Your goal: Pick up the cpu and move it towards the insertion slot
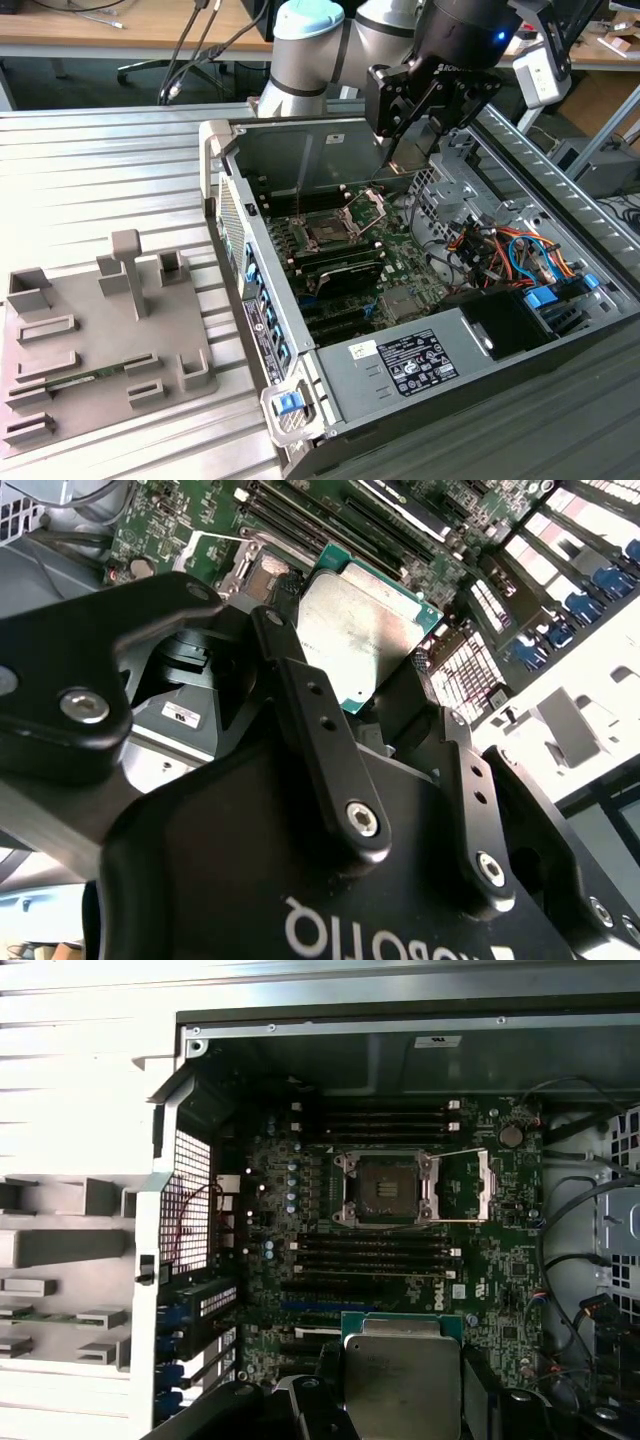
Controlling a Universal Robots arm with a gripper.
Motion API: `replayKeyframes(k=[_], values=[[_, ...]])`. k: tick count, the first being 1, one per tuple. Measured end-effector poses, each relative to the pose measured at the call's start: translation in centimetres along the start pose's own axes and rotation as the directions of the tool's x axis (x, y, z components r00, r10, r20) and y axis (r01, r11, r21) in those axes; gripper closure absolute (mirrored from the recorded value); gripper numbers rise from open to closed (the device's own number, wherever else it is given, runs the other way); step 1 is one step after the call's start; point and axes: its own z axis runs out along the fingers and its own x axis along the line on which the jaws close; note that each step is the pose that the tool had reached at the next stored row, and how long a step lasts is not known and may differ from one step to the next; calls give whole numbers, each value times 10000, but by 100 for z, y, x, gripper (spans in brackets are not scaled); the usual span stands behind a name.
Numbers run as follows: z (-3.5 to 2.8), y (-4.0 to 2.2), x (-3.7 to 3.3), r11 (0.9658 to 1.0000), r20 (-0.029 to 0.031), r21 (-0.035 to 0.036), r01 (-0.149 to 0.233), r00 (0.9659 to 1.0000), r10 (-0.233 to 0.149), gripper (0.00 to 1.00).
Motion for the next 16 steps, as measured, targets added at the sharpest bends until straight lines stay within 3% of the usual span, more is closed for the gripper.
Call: replayKeyframes(k=[16], values=[[0, -3, -132, 10000, 0, -1, 0, 10000, 0, 45]])
